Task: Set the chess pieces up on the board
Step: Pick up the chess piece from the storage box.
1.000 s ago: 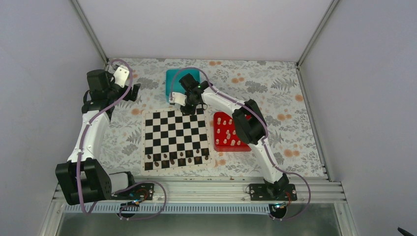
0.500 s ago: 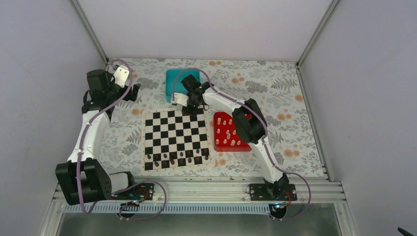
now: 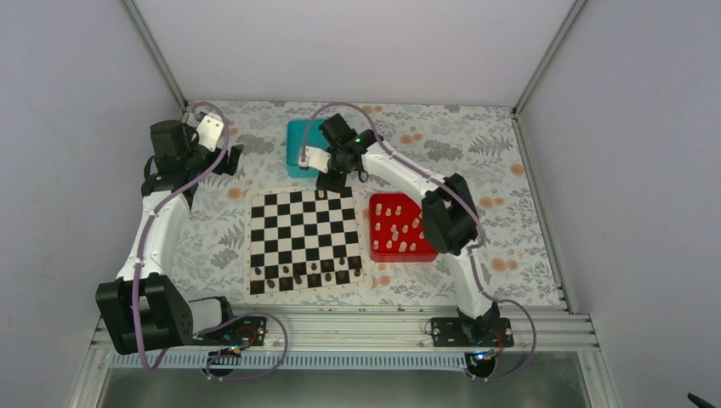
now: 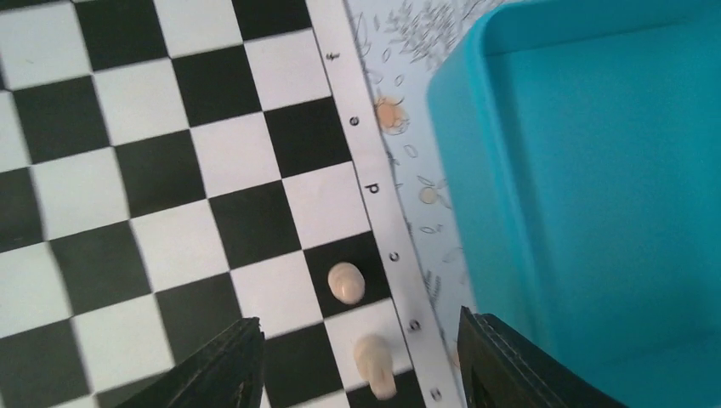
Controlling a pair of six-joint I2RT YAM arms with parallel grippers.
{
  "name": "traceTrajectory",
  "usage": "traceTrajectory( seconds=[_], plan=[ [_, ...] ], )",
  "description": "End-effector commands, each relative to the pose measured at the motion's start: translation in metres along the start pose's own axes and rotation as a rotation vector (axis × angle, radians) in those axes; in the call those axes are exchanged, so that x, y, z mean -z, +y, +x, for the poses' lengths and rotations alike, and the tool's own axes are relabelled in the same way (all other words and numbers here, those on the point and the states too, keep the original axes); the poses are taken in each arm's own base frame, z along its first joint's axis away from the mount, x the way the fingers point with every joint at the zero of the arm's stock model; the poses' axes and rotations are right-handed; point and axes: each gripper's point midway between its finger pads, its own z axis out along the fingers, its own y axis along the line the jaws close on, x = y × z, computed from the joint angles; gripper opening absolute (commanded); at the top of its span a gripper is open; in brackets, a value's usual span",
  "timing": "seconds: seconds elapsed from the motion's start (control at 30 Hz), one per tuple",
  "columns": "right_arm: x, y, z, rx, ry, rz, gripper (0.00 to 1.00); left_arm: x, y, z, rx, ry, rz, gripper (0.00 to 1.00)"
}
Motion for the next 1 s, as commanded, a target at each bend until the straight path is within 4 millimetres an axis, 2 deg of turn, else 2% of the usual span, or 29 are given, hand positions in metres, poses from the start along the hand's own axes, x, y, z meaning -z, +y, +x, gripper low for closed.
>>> traceTrajectory(
  seconds=[0.0,0.1,0.27,0.3,0.4,0.6,0.77,0.97],
  plan=[
    [0.063,-0.005,-0.006,-0.003,0.007,0.053,0.59,0.003,-0.001,-0.005,-0.017,-0.016,0.014,1.0],
    [0.085,0.001,0.026,-0.033,0.064,0.052,0.58,0.0,0.0,0.0,-0.015,-0.001,0.012,1.0],
    [0.111,0.017,0.089,-0.087,0.129,0.045,0.54,-0.002,-0.001,0.003,-0.012,0.005,0.017,1.0],
    [0.111,0.025,0.103,-0.102,0.143,0.027,0.54,-0.002,-0.001,0.003,-0.01,0.005,0.018,1.0],
    [0.116,0.04,0.126,-0.126,0.149,-0.012,0.52,-0.003,-0.001,0.002,-0.007,0.007,0.021,1.0],
    [0.094,0.057,0.15,-0.144,0.174,-0.062,0.52,-0.001,-0.001,0.002,-0.008,0.002,0.015,1.0],
    [0.073,0.051,0.158,-0.155,0.181,-0.063,0.52,0.002,0.0,0.001,-0.009,-0.001,0.004,1.0],
    [0.067,0.045,0.159,-0.171,0.19,-0.058,0.51,0.003,0.0,0.002,-0.01,0.0,0.001,1.0]
  ],
)
